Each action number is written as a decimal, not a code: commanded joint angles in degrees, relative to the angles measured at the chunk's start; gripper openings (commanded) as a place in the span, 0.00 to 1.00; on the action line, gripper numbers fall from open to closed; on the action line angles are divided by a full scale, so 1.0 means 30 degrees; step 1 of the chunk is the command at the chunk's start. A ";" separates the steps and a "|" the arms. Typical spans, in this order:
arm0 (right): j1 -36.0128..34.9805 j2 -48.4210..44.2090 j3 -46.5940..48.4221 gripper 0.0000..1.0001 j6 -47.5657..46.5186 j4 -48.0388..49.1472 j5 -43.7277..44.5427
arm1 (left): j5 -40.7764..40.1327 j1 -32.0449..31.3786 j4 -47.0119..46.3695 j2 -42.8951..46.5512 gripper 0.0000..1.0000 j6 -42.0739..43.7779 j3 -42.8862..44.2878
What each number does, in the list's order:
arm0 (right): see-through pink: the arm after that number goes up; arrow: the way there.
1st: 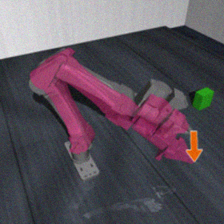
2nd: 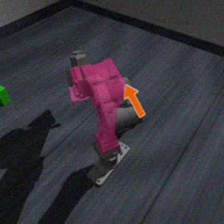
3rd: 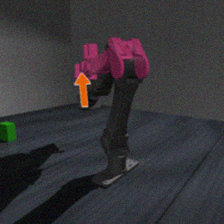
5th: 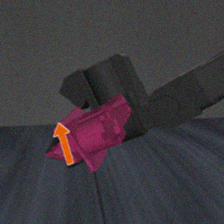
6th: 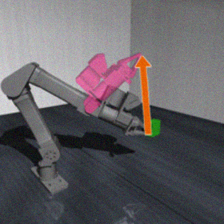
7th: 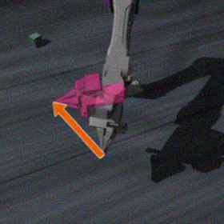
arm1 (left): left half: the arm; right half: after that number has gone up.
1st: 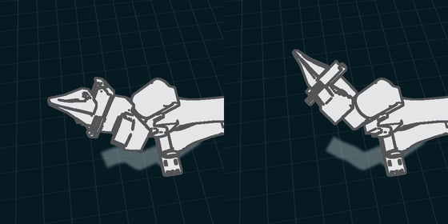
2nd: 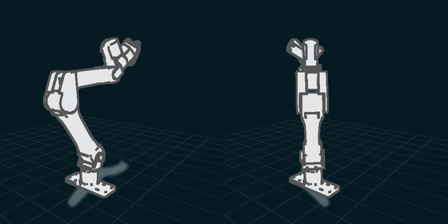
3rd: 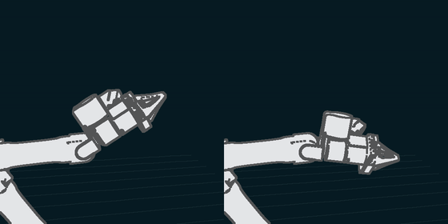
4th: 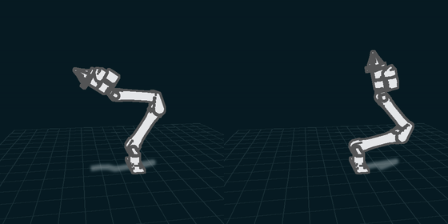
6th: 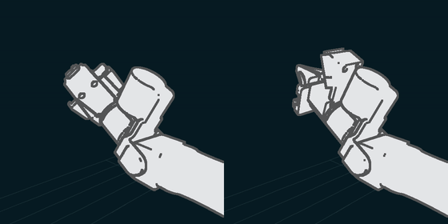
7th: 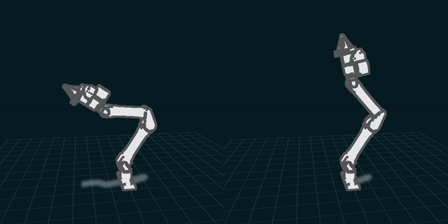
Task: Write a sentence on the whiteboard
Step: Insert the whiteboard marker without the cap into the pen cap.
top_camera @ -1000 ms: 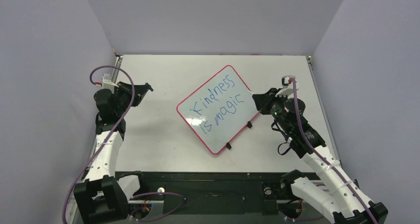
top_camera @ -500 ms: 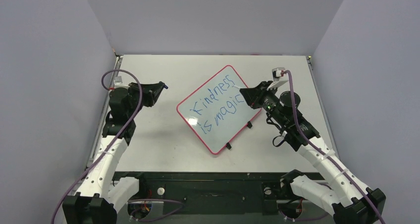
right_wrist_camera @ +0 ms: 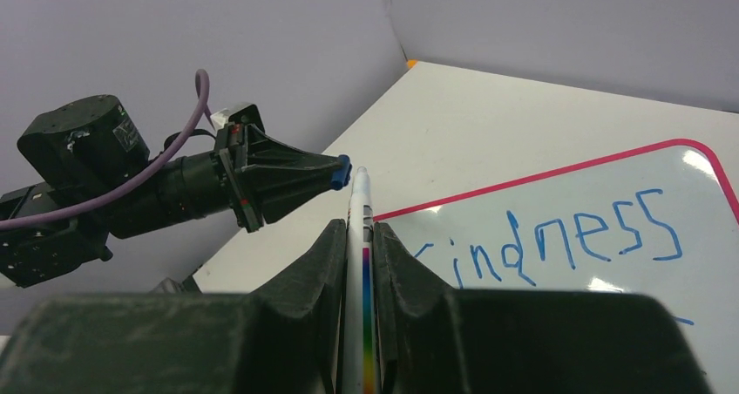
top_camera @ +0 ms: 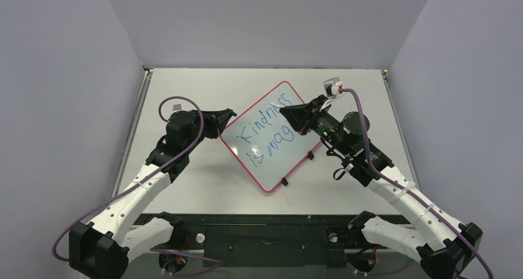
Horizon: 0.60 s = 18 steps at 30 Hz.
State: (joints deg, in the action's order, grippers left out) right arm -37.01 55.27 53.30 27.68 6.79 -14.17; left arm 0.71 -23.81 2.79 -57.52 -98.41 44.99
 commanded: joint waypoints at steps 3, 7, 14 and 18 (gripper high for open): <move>-0.0535 0.0509 0.0845 0.00 -0.0364 0.1333 -0.0545 | -0.1867 -0.1488 -0.1127 -0.0494 0.00 -0.1948 0.1182; -0.0739 0.0880 0.0852 0.00 -0.0380 0.1492 -0.0585 | -0.1850 -0.2124 -0.1332 -0.0908 0.00 -0.2424 0.1476; -0.1407 0.1752 0.1177 0.00 -0.0615 0.1528 -0.0479 | -0.1980 -0.2657 -0.1897 -0.1178 0.00 -0.3371 0.1410; -0.1701 0.2130 0.1332 0.00 -0.0776 0.1517 -0.0365 | -0.1988 -0.2722 -0.2153 -0.1188 0.00 -0.3464 0.1304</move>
State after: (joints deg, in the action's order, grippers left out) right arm -41.08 60.90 54.06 26.72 7.31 -15.11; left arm -3.88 -31.59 0.03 -61.04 -107.50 46.76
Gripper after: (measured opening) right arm 0.099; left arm 0.059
